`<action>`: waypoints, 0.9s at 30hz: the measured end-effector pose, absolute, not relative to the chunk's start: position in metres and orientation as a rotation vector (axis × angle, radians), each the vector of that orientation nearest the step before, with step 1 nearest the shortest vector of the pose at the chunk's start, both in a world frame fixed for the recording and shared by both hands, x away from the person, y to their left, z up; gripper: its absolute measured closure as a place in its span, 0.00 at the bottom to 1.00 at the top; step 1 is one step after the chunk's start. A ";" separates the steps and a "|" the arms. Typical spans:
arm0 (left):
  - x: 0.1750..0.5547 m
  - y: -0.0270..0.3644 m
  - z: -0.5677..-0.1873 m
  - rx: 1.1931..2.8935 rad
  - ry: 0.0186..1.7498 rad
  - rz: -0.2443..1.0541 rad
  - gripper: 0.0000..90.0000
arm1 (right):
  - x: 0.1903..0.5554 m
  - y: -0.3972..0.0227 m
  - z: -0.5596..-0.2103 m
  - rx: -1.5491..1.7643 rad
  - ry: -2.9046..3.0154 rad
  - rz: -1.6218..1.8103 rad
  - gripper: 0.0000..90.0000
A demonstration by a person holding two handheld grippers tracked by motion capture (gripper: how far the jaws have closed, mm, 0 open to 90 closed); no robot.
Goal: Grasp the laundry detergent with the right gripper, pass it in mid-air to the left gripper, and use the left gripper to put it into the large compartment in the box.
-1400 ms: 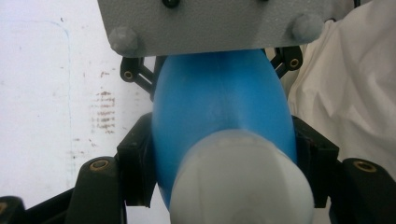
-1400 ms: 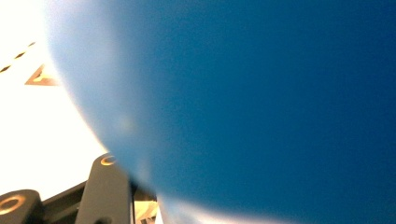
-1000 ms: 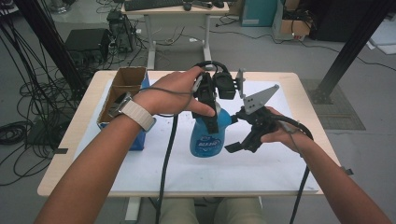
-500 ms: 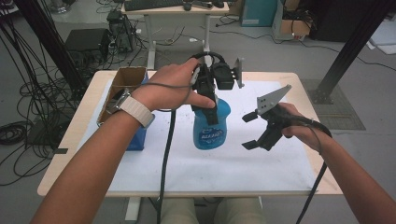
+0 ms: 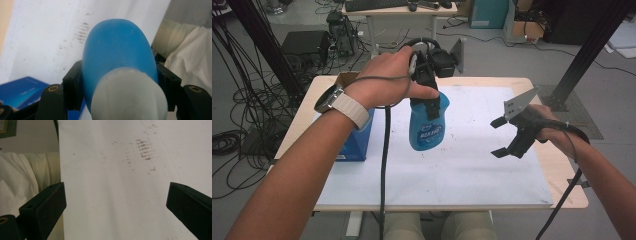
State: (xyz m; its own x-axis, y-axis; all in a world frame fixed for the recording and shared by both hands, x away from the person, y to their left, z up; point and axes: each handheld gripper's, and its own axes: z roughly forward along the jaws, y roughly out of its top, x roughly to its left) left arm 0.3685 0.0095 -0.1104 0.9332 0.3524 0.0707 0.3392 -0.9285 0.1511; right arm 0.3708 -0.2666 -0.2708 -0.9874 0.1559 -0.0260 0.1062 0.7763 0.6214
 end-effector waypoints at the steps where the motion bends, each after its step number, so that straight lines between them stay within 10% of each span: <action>1: 0.370 0.011 -0.108 2.945 0.560 0.158 0.41 | 0.371 -0.269 -0.270 0.231 2.882 0.994 0.03; 27: 0.403 0.056 -0.068 2.692 1.265 0.262 0.41 | 0.379 -0.300 -0.283 0.447 2.822 0.884 0.03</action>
